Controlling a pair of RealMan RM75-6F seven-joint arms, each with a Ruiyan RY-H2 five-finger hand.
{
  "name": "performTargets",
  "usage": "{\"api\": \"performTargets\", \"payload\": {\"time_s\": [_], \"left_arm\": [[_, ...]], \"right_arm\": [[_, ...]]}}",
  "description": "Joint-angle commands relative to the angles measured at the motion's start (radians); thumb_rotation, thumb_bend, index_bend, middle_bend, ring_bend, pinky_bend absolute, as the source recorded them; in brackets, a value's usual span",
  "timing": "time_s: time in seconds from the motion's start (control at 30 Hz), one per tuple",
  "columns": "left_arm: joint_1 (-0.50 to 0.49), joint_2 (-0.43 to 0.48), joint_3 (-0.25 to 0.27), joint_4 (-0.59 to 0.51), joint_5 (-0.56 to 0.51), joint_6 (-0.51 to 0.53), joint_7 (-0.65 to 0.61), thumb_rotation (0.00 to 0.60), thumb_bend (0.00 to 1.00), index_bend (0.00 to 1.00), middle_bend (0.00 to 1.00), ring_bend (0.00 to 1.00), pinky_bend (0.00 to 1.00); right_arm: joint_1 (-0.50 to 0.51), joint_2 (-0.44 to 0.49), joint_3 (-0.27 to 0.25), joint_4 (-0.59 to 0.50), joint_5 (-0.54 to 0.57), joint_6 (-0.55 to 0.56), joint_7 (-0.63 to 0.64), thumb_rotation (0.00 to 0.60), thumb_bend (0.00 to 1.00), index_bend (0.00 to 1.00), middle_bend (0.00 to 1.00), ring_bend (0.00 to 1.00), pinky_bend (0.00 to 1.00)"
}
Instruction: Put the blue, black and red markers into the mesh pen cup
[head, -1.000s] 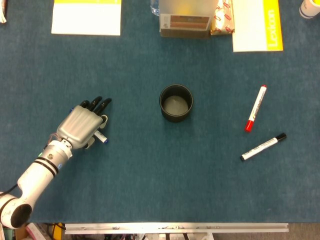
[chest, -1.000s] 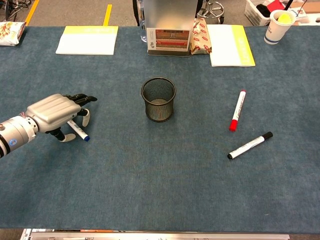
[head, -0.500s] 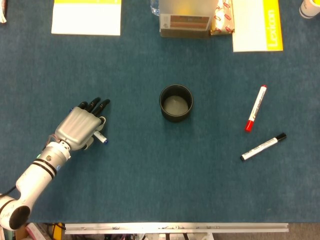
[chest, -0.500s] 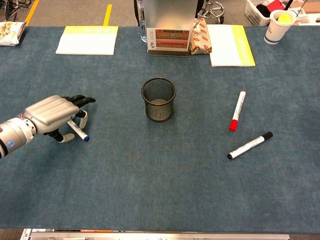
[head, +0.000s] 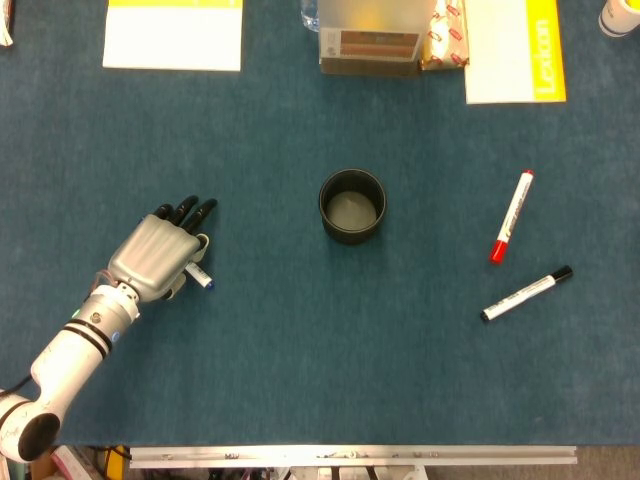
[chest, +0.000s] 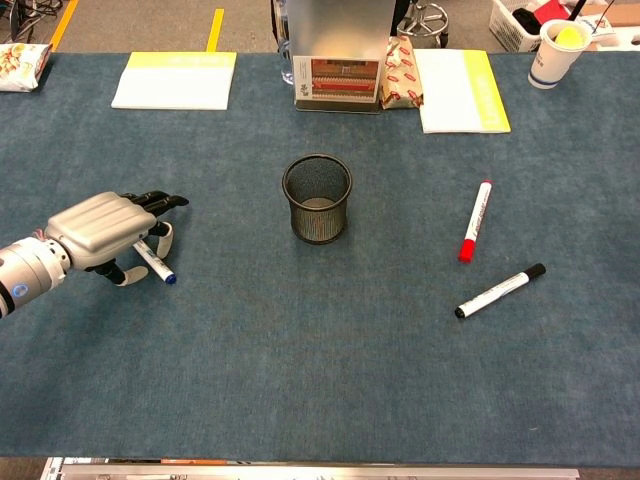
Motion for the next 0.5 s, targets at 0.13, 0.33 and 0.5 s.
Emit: {"api": "performTargets", "payload": {"time_s": [0.13, 0.33, 0.5], "left_arm": [[0.000, 0.000, 0.003, 0.001, -0.005, -0.001, 0.003, 0.600, 0.33, 0.53, 0.00, 0.00, 0.21], [0.001, -0.001, 0.006, 0.002, -0.009, -0.001, 0.003, 0.600, 0.33, 0.54, 0.00, 0.00, 0.21], [0.002, 0.000, 0.005, -0.005, -0.010, 0.003, 0.000, 0.600, 0.33, 0.58, 0.00, 0.00, 0.21]], "right_arm": [[0.000, 0.000, 0.001, 0.000, 0.001, 0.000, 0.000, 0.600, 0.45, 0.51, 0.33, 0.29, 0.50], [0.000, 0.000, 0.001, 0.000, 0.001, 0.000, 0.000, 0.600, 0.45, 0.51, 0.33, 0.29, 0.50], [0.000, 0.001, 0.001, 0.000, 0.001, 0.001, 0.001, 0.600, 0.45, 0.51, 0.33, 0.29, 0.50]]}}
